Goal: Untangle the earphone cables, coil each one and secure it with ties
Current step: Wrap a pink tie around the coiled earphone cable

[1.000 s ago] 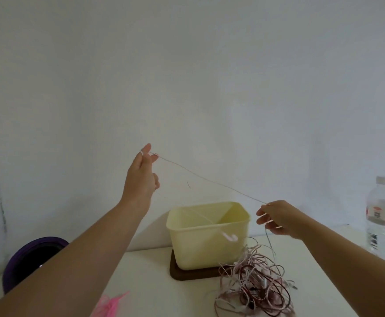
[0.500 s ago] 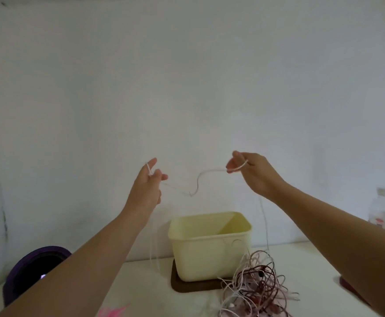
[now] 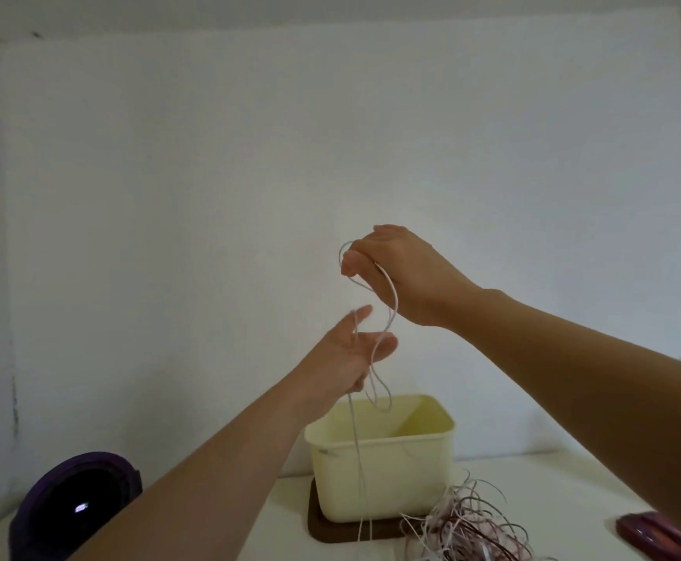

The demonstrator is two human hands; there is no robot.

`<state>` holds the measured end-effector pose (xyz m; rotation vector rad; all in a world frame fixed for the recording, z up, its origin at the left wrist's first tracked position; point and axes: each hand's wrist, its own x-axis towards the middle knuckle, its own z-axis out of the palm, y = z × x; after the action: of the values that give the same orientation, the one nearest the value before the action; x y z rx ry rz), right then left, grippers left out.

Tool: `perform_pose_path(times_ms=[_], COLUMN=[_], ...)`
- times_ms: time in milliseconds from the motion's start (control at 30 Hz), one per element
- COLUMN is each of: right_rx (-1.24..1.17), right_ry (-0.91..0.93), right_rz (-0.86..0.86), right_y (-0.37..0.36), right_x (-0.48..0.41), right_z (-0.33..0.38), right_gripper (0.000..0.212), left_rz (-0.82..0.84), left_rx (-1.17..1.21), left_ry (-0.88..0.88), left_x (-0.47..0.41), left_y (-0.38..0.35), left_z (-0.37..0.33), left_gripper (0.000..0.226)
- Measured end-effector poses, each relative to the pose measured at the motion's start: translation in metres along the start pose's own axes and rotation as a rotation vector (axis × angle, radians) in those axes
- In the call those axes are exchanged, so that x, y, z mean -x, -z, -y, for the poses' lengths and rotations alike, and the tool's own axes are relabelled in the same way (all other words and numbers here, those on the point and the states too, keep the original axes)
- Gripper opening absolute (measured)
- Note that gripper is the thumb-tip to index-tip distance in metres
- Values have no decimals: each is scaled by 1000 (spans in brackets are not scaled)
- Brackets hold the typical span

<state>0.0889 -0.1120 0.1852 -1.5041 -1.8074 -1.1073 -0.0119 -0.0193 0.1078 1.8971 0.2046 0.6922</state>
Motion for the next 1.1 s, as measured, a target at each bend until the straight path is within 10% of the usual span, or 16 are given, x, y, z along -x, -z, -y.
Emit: perform_pose_path(times_ms=[133,733,1000,1100], right_rx=[-37,-15,-509,-833], right_ry=[-50,-440,-487,-609], right_rz=[51,527,813,608], right_y=[-6,-82,-86,-81], right_x=[7,56,32,17], right_z=[5,-3,19,34], right_gripper=[48,32,58,62], left_rz=[29,-310,-258,-216], left_rx=[-38,69,-135,-174], left_ry=[-35,39,28,19], left_x=[-2,43,44,44], left_y=[-10,109,110,109], left_z=[7,6,3,0], left_gripper=[9,31,34,35])
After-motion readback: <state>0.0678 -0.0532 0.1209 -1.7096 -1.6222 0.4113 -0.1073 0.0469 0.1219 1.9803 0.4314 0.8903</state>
